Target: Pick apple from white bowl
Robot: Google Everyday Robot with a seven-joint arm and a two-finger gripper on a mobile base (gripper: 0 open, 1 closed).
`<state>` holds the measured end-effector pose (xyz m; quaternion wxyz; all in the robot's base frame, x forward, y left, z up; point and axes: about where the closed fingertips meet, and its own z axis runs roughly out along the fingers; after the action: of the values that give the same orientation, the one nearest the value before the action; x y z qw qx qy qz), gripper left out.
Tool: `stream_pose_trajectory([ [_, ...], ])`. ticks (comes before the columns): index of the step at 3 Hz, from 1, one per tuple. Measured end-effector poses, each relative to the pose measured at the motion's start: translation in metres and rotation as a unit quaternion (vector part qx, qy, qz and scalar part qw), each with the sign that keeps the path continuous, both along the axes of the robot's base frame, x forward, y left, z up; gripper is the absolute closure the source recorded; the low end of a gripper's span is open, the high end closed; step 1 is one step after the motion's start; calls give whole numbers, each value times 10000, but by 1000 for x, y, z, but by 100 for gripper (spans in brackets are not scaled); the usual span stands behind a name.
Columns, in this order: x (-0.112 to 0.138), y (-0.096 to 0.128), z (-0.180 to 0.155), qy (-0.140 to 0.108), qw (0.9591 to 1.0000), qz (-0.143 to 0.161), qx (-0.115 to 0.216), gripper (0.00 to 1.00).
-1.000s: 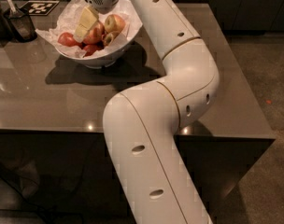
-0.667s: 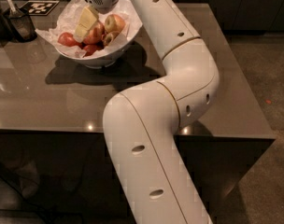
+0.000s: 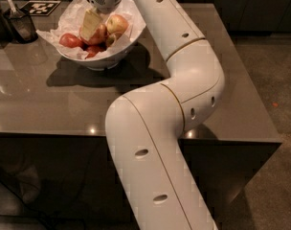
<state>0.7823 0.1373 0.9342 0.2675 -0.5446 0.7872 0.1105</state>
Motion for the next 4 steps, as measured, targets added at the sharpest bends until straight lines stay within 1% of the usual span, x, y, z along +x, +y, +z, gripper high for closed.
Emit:
stream_pose_trajectory([
  [1, 0, 0, 0, 0, 10000, 0, 0, 49],
  [2, 0, 0, 0, 0, 10000, 0, 0, 30],
  [3, 0, 0, 0, 0, 10000, 0, 0, 32],
  [4, 0, 0, 0, 0, 10000, 0, 0, 52],
])
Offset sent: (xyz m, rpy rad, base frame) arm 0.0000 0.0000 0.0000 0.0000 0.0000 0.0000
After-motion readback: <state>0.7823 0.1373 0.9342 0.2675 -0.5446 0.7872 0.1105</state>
